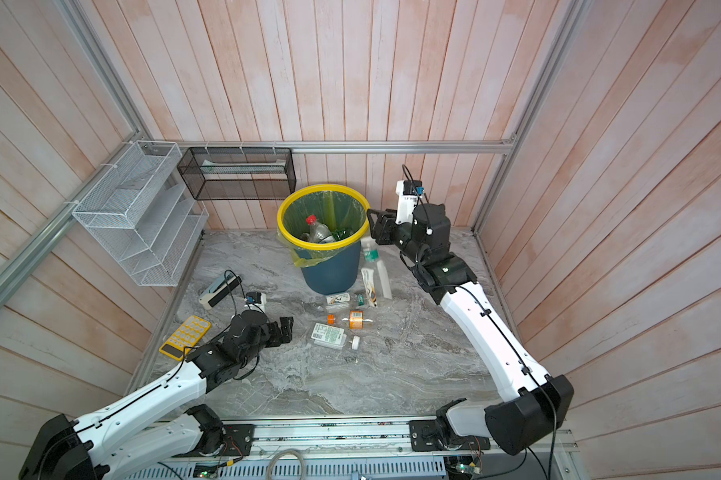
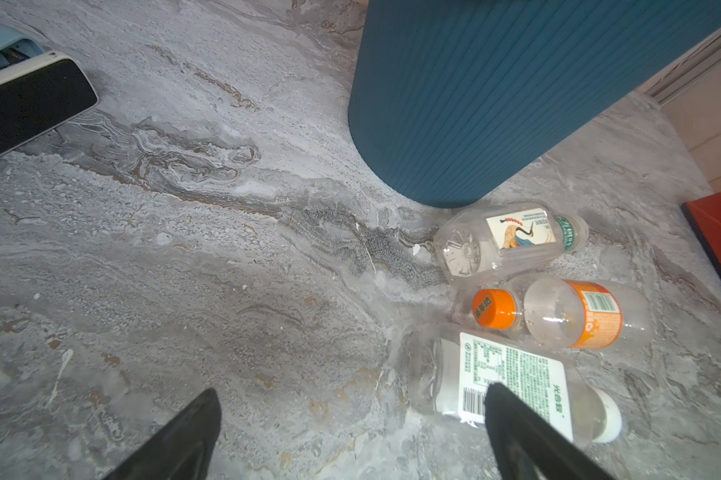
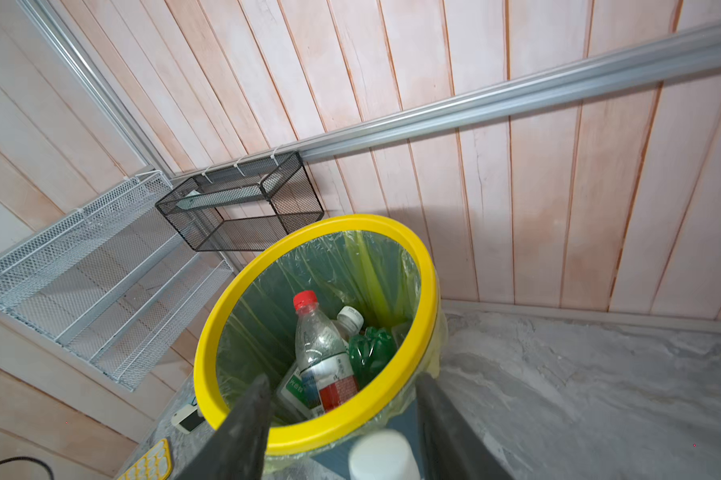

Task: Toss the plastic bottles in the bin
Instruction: 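Carry the green-labelled bottle over the bin and open the right gripper, then move the right gripper to the clear bottle lying by the far wall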

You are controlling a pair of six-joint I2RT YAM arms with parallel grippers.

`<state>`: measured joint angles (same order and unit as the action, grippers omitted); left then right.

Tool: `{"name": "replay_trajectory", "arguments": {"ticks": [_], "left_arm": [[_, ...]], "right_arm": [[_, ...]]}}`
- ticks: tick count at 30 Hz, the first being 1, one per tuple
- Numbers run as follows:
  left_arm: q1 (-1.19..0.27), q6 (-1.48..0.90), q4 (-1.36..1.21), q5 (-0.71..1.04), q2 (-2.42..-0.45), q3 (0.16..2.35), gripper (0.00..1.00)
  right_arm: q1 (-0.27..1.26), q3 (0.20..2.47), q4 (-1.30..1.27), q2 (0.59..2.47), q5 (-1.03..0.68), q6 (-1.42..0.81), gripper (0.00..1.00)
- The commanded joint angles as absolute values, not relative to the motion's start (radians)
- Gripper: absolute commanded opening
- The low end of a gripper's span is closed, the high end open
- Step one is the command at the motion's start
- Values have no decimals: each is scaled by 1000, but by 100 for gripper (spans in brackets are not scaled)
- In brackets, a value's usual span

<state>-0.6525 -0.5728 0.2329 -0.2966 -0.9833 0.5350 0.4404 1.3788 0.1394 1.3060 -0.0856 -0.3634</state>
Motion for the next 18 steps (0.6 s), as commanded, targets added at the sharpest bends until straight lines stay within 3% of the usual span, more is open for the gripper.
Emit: {"name": "replay_trajectory", "arguments": {"ticks": [1,7,11,18], "left_arm": [[-653,-577,250,-321,-965,548,100],[-653,-584,234,-309,-971,523,100],[-653,-581,207,-294,-979,508,100],[-652,-566,189,-294,-1001,507,100]], "right_arm": [[439,1240,232,1229,-30,-359,73],[427,852,296,1048,105,-419,99],[376,762,326,1041,191,-402,100],[252,793,255,1090,158,-393,100]]}}
